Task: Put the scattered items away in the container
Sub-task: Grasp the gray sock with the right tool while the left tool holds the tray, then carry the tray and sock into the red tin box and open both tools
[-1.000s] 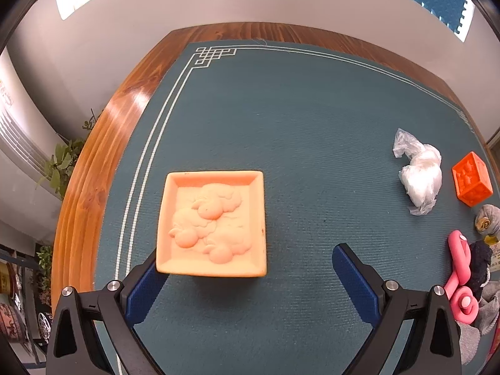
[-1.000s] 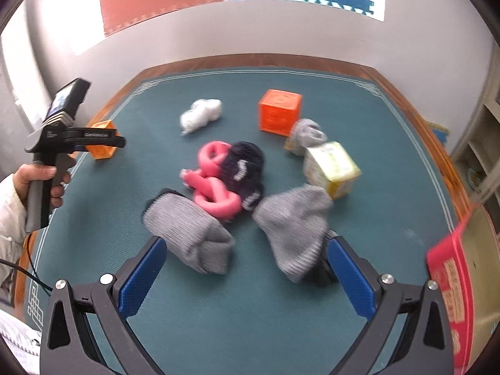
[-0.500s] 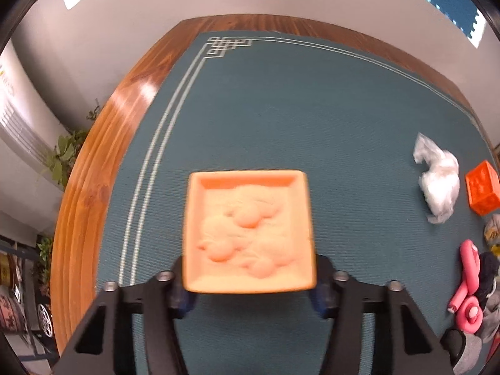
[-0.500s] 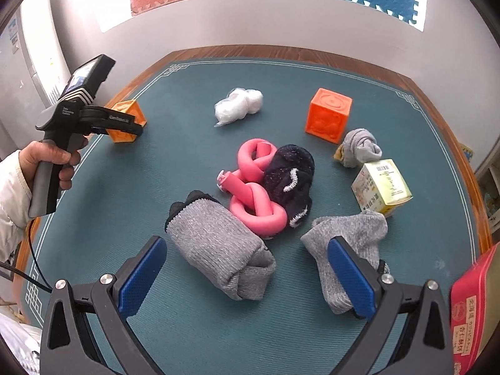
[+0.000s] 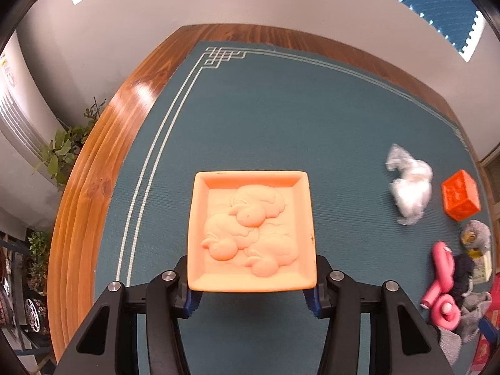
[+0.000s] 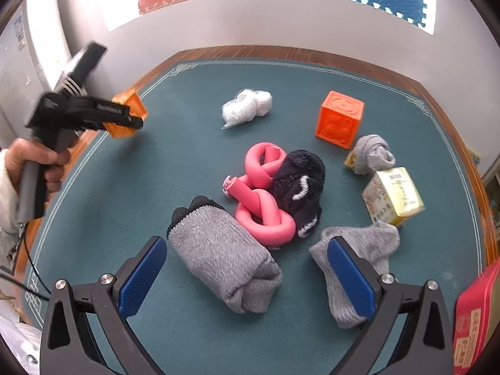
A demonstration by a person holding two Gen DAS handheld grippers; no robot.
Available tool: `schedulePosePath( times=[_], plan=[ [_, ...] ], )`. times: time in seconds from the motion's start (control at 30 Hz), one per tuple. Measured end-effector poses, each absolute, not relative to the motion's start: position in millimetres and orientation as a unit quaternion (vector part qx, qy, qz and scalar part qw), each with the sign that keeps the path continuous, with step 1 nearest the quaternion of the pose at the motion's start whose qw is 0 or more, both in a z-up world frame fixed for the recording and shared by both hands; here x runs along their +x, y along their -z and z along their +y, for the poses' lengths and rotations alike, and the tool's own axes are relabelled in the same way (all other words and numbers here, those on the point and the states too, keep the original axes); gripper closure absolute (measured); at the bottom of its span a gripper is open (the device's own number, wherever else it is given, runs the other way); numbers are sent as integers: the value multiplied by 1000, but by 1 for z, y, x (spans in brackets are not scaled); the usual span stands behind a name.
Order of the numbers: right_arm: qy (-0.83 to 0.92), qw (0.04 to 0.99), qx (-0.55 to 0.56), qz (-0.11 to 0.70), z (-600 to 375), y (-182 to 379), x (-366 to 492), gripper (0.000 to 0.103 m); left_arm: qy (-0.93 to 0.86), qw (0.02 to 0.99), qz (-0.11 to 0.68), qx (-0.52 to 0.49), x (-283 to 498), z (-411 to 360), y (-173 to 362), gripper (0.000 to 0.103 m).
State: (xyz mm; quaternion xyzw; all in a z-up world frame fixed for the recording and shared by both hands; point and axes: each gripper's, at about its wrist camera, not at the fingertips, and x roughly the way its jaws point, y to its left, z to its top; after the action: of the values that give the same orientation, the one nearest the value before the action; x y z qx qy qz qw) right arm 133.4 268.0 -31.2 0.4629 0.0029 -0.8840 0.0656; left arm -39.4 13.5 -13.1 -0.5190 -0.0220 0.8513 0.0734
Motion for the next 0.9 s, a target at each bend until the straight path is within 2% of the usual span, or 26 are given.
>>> schedulePosePath(
  times=[0.1, 0.17, 0.2, 0.33, 0.9],
  plan=[
    [873, 81, 480, -1, 267, 45, 126, 1, -851, 88, -26, -517, -29, 22, 2, 50],
    [861, 97, 499, -17, 269, 56, 123, 13, -851, 94, -24, -516, -17, 29, -6, 50],
    [855, 108, 506, -34, 270, 59, 123, 31, -851, 95, -23, -516, -12, 33, -9, 50],
    [856, 108, 501, -66, 279, 56, 129, 45, -849, 104, -12, -518, 6, 48, -17, 50],
    [891, 22, 426, -153, 390, -3, 220, 47, -839, 163, 38, -518, 79, 168, -43, 50]
  ],
)
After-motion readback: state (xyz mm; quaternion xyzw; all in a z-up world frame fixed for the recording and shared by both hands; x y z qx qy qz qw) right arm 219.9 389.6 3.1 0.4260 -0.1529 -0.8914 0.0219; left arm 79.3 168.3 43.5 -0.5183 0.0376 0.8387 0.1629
